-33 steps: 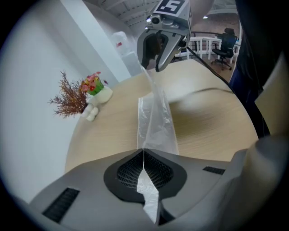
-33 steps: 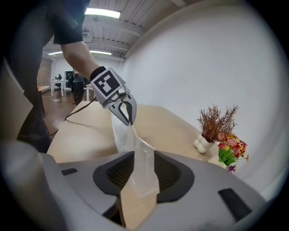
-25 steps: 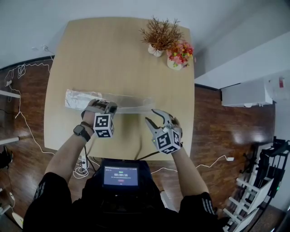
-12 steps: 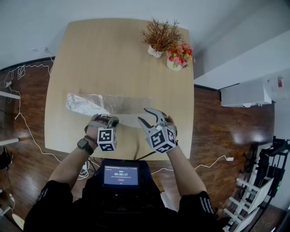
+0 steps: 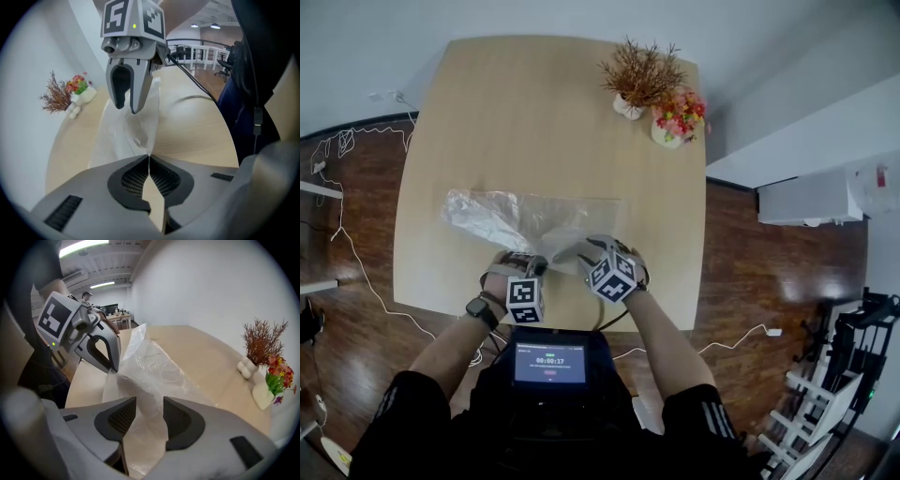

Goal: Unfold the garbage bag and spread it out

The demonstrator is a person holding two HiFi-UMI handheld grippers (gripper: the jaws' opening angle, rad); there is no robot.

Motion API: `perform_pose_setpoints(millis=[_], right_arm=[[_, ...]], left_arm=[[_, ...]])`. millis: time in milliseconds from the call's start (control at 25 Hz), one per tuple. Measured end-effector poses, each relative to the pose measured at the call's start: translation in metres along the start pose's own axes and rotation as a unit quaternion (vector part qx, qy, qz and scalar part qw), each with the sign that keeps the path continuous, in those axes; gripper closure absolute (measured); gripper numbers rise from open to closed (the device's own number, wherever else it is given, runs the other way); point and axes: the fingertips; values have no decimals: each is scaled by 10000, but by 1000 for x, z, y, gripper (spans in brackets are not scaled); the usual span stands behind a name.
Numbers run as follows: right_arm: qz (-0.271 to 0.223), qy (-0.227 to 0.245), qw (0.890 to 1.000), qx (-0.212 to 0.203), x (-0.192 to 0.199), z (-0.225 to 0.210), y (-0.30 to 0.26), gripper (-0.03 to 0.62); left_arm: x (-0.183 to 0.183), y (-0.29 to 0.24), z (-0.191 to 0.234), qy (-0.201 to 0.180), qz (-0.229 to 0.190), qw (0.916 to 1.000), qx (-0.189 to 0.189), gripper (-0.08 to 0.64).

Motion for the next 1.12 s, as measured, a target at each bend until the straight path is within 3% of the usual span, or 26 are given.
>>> perform_pose_setpoints(millis=[360, 520, 840, 920, 1040, 1120], right_arm=[[633, -59, 9978, -178, 28, 5, -38, 385], [671, -35, 9975, -207, 28, 6, -43, 385], [703, 25, 9971, -304, 28, 8, -44, 376], [688, 18, 9972, -282, 28, 7, -44, 376], [724, 18, 9970, -288, 30, 7, -44, 374], [726, 31, 9970, -267, 28, 6, -43, 374]], left_arm=[[-18, 10, -2, 394, -474, 9977, 275, 536], [-18, 16, 1, 405, -533, 9974, 246, 483], [-4, 58, 51, 899, -784, 9928, -106, 482], [12, 59, 77, 760, -576, 9949, -313, 482], [50, 47, 113, 35, 114, 9979, -636, 482], [78, 37, 127, -404, 569, 9956, -626, 482]])
Point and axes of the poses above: the fingertips, and each gripper's own axes: y backward along the fingers, z to its left, x out of its underside, and after that the axes turned 8 degrees about z, right-handed
